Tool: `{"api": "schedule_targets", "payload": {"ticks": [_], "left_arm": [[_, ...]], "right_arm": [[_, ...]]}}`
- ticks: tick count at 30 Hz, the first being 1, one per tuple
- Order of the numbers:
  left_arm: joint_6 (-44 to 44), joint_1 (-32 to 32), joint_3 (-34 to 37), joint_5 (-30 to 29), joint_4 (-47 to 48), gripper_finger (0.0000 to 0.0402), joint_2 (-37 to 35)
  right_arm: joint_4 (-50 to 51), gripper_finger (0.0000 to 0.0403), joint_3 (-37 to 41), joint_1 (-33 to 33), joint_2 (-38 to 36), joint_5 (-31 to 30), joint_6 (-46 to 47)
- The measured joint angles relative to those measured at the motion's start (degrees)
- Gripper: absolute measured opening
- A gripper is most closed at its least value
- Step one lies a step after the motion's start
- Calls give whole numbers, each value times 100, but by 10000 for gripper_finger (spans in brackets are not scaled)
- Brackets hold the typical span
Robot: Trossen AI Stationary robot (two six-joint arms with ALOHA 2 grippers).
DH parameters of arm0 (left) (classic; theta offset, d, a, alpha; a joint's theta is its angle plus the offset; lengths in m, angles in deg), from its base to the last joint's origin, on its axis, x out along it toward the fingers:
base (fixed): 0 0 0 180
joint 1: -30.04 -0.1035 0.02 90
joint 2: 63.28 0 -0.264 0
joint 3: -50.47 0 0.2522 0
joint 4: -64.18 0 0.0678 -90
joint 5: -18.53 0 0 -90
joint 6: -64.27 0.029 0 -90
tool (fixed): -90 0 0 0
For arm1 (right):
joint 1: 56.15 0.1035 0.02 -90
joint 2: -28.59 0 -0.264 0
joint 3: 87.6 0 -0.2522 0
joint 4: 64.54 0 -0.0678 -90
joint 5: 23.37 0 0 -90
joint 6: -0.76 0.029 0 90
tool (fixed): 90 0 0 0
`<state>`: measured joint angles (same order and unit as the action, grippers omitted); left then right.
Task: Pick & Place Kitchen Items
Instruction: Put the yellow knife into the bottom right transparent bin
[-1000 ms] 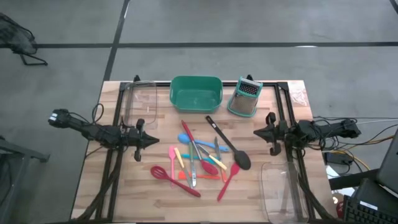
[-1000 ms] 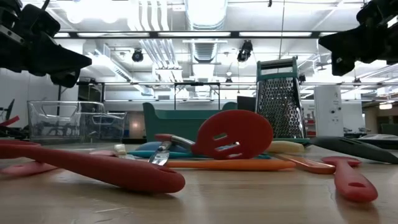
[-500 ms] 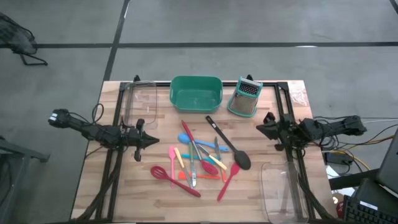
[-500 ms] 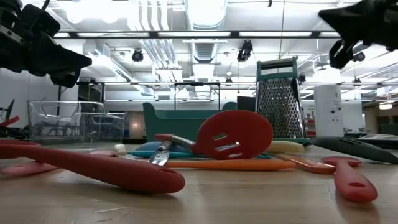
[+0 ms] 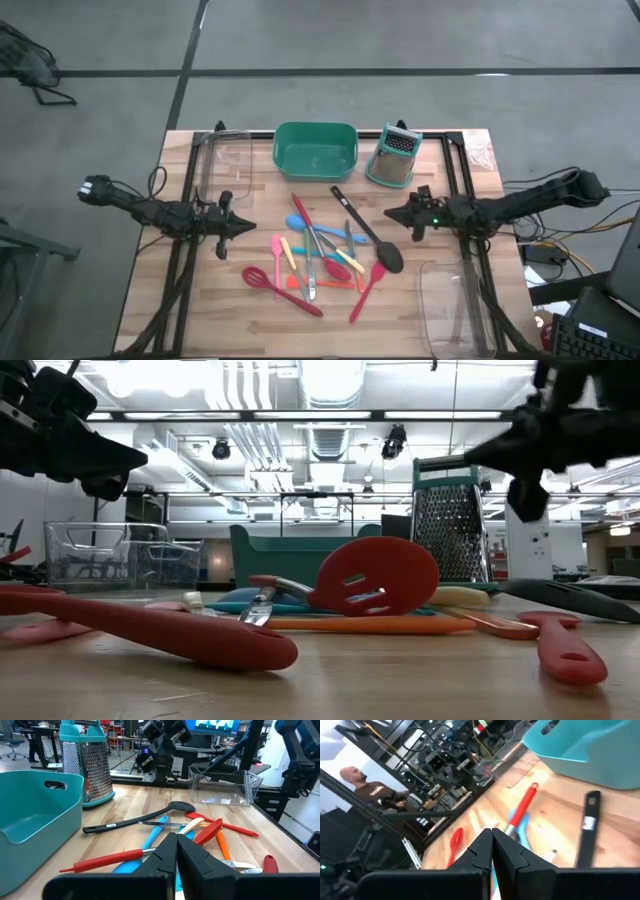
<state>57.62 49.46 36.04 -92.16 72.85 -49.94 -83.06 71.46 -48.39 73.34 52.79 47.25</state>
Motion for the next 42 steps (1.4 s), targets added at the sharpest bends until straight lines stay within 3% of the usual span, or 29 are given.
{"api": "schedule_targets", "payload": {"ticks": [6,13,19,28,34,42], "left_arm": [[0,0,0,0,1,12,1],[0,-2,2,-1,1,12,0],[1,-1,1,0,1,12,1],[1,-2,1,2,1,12,0],[-1,-2,2,2,1,12,-2],[0,-1,2,2,8,12,1]], "right_arm": [[846,11,-1502,40,1260,676,-139],[4394,58,-3679,264,2697,920,-233],[5992,128,-4966,584,3784,922,-16],[6971,189,-6170,926,5355,779,-121],[7425,187,-6548,1015,5993,782,-212],[7368,170,-6492,1026,6204,785,-253]]}}
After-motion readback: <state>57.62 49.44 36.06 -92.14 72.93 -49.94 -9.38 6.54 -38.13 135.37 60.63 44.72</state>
